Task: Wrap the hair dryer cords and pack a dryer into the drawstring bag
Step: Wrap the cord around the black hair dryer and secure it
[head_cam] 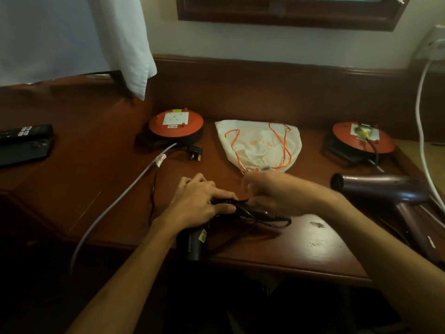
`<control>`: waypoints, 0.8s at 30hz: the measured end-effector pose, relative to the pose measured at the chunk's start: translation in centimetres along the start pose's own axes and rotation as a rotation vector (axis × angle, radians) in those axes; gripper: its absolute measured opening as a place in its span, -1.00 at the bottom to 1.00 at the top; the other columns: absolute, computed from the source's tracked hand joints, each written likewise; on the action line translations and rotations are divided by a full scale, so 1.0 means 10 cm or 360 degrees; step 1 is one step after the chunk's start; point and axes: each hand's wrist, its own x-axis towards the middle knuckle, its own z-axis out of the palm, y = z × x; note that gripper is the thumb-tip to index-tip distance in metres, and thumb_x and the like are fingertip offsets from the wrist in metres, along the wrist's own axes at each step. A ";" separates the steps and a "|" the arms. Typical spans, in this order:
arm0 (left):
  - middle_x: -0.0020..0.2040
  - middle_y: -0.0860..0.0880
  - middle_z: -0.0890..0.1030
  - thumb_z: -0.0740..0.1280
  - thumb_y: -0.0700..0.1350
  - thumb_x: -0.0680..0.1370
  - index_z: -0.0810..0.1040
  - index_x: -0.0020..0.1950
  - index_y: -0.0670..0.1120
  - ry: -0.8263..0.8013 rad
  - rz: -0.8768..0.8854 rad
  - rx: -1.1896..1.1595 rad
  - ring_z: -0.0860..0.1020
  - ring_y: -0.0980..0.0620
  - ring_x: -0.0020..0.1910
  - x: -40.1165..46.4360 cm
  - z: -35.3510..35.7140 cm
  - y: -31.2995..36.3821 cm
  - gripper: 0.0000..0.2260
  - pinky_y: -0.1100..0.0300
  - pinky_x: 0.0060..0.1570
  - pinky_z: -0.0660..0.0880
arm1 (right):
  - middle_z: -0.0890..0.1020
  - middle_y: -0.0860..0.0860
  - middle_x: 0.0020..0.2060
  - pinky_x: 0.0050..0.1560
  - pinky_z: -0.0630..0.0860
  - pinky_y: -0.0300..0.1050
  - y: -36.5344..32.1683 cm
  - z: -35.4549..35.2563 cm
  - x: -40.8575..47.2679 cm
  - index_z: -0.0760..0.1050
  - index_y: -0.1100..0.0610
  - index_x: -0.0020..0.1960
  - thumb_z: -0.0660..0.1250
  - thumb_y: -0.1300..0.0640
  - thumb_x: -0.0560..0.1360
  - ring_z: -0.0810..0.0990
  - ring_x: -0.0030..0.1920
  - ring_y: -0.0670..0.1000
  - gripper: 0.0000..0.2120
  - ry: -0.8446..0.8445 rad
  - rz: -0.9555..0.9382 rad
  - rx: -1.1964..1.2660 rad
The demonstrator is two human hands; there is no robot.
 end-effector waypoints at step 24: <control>-0.17 0.21 0.55 0.33 0.35 0.51 0.54 0.17 0.51 0.0269 -0.0134 -0.0452 0.40 0.12 0.11 0.05 -0.03 -0.26 -0.77 -0.03 0.17 0.33 | 0.64 -0.04 -0.29 -0.25 0.51 -0.09 -0.23 0.20 -0.26 0.59 0.00 0.20 0.27 0.21 0.56 0.57 -0.33 -0.05 -0.72 -0.0032 -0.0209 0.0066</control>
